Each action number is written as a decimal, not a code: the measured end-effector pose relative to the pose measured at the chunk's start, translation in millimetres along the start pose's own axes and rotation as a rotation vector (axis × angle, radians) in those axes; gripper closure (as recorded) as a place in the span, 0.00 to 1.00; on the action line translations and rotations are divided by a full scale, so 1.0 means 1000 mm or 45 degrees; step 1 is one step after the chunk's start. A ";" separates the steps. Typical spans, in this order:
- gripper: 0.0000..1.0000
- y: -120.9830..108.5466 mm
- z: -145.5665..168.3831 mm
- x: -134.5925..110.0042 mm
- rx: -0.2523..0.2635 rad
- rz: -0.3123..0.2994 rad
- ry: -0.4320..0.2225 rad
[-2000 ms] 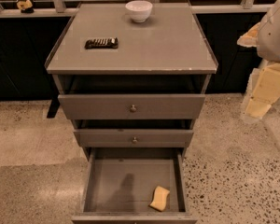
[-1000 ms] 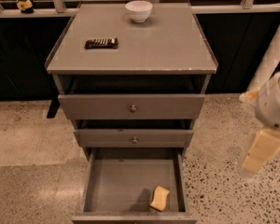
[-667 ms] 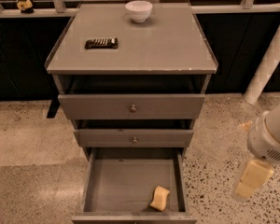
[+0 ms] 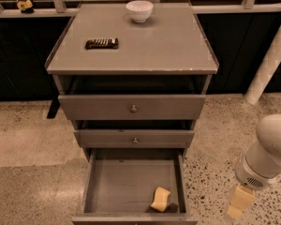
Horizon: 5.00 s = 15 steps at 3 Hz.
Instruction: Pick sponge from bottom drawer and place on counter
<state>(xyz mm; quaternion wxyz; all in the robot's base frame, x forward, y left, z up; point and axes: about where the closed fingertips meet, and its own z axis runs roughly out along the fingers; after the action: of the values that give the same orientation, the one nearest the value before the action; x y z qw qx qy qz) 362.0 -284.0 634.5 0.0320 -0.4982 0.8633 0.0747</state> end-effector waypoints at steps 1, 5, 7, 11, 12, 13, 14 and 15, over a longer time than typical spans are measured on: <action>0.00 0.000 0.000 0.000 0.000 0.000 0.000; 0.00 -0.133 0.177 -0.162 0.079 -0.217 -0.260; 0.00 -0.136 0.215 -0.150 0.018 -0.173 -0.267; 0.00 -0.153 0.382 -0.133 -0.144 -0.046 -0.282; 0.00 -0.144 0.416 -0.133 -0.214 -0.034 -0.288; 0.00 -0.140 0.457 -0.135 -0.241 -0.015 -0.288; 0.00 -0.140 0.457 -0.135 -0.242 -0.015 -0.288; 0.00 -0.133 0.475 -0.136 -0.276 -0.024 -0.298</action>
Offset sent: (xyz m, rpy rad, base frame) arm 0.0216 0.0307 -0.1030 0.1362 -0.0379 0.0838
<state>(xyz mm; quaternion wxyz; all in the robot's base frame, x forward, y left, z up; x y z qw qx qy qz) 535.9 -156.6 170.4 0.0791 -0.4945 0.8359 0.2248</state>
